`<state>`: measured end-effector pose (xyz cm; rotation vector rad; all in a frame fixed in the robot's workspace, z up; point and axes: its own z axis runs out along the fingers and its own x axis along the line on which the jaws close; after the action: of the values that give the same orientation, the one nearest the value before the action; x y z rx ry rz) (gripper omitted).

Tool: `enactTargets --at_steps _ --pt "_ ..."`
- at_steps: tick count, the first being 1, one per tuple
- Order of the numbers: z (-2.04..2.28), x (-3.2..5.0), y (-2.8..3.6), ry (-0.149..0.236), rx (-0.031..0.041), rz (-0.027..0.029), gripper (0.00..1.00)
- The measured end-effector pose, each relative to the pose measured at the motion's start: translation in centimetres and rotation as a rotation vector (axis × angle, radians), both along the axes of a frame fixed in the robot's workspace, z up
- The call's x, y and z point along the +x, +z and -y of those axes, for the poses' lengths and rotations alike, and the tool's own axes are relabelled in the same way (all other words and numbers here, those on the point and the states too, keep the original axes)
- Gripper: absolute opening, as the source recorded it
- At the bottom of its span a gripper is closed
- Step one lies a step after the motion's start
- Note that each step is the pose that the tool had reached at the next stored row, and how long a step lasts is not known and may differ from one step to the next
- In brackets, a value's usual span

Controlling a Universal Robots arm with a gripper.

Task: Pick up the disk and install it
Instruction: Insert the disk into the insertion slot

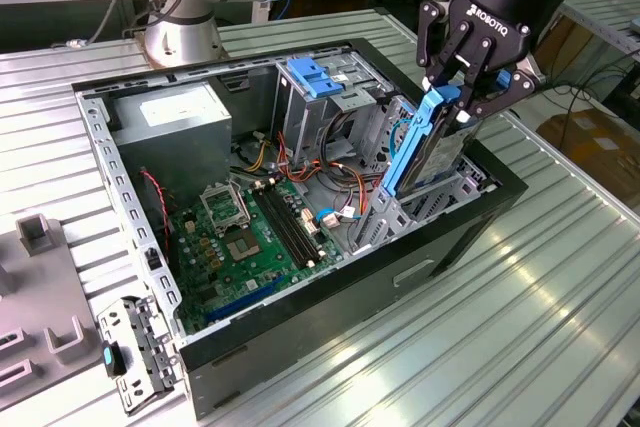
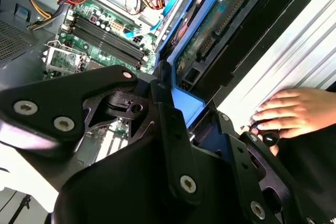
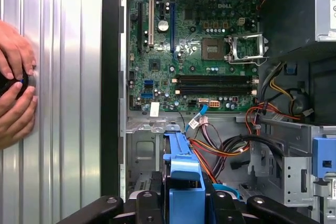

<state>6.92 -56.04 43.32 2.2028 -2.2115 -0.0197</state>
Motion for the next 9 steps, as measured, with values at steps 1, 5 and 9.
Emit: enactTargets --at_steps 1,5,9 --pt "0.00 0.00 0.00 0.000 -0.0001 0.0000 0.37" --pt "0.00 0.00 -0.01 0.000 -0.0001 0.0000 0.37" --pt "0.00 0.00 -0.52 0.000 -0.0001 0.0000 0.37"
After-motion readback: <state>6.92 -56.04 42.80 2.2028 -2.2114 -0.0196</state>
